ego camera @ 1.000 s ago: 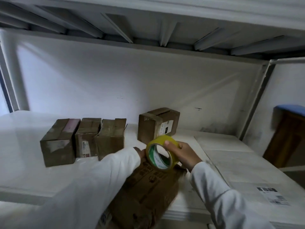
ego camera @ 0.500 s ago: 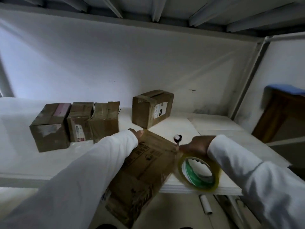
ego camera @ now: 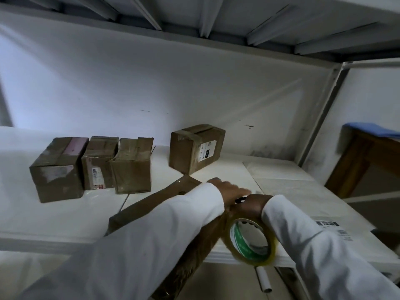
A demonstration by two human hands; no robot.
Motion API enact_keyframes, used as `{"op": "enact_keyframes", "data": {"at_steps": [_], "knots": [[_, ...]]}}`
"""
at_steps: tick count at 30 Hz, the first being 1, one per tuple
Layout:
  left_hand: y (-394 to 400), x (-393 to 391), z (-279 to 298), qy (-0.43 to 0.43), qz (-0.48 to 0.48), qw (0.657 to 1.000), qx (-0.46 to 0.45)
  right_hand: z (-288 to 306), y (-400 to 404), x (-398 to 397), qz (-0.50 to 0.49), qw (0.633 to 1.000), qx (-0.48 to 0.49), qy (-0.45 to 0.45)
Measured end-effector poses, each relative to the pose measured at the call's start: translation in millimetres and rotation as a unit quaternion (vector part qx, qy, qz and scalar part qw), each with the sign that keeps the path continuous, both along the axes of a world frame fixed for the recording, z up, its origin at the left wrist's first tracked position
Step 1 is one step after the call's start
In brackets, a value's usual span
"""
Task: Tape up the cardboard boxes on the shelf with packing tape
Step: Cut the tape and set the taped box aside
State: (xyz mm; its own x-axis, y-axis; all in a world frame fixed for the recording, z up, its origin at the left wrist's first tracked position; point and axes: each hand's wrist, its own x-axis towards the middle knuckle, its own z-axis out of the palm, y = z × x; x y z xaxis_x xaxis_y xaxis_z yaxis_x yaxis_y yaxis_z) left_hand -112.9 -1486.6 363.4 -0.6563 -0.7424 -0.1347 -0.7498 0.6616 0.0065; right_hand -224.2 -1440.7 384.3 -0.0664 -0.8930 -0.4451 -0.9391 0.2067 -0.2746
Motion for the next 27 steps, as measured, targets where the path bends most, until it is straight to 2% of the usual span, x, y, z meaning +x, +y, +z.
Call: {"op": "enact_keyframes", "data": {"at_steps": [4, 8, 10, 14, 20, 23, 25, 27], "knots": [[-9.1, 17.6, -9.7, 0.071, 0.123, 0.989, 0.036, 5.9, -7.7, -7.7, -0.026, 0.999, -0.032, -0.017], [-15.3, 45.1, -13.5, 0.154, 0.224, 0.961, 0.05, 11.1, -25.3, -16.2, -0.047, 0.991, -0.111, -0.058], [-18.1, 53.6, -18.1, 0.189, 0.243, 0.951, 0.042, 5.2, -29.3, -17.9, -0.039, 0.987, -0.134, -0.076], [-22.8, 59.8, -21.2, 0.181, 0.244, 0.952, -0.018, -9.6, -35.3, -19.8, -0.042, 0.983, -0.149, -0.095], [-25.9, 60.2, -21.2, 0.242, 0.279, 0.929, 0.005, -7.4, -42.3, -19.8, -0.011, 0.989, -0.148, -0.019], [-25.9, 60.3, -23.9, 0.285, 0.31, 0.903, 0.081, -8.5, -45.1, -20.7, -0.013, 0.995, -0.101, -0.009], [-23.8, 58.6, -16.2, 0.24, 0.311, 0.911, 0.124, -5.7, -47.0, -26.5, -0.02, 0.997, -0.062, -0.045], [-23.0, 55.8, -4.6, 0.158, 0.297, 0.929, 0.151, -6.1, -56.2, -40.5, -0.023, 0.989, -0.086, -0.115]]}}
